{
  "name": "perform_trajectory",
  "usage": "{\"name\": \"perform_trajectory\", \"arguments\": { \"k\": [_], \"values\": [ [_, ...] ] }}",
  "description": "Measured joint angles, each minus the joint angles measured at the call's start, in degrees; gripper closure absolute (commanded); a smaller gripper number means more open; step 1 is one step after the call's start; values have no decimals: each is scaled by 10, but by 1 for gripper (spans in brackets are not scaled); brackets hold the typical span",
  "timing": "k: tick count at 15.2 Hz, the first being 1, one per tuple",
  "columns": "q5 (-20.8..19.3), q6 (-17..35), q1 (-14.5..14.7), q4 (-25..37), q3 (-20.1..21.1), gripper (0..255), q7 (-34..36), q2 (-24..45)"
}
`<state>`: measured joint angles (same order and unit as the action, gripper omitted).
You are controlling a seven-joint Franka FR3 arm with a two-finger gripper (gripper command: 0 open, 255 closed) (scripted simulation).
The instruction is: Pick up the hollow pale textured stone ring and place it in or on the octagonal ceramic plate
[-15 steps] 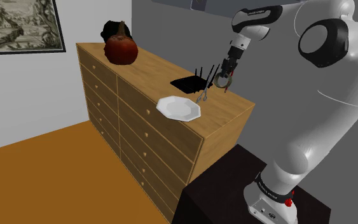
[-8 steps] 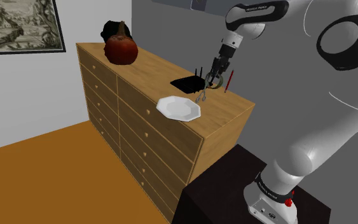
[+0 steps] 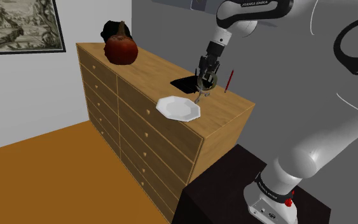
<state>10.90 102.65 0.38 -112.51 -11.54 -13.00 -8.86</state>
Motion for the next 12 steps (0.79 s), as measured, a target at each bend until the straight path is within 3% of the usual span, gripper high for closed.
{"name": "perform_trajectory", "arguments": {
  "k": [7,12],
  "values": [
    [9,15,45,-1,63,255,104,-7],
    [13,43,53,-25,74,255,118,-5]
  ]
}}
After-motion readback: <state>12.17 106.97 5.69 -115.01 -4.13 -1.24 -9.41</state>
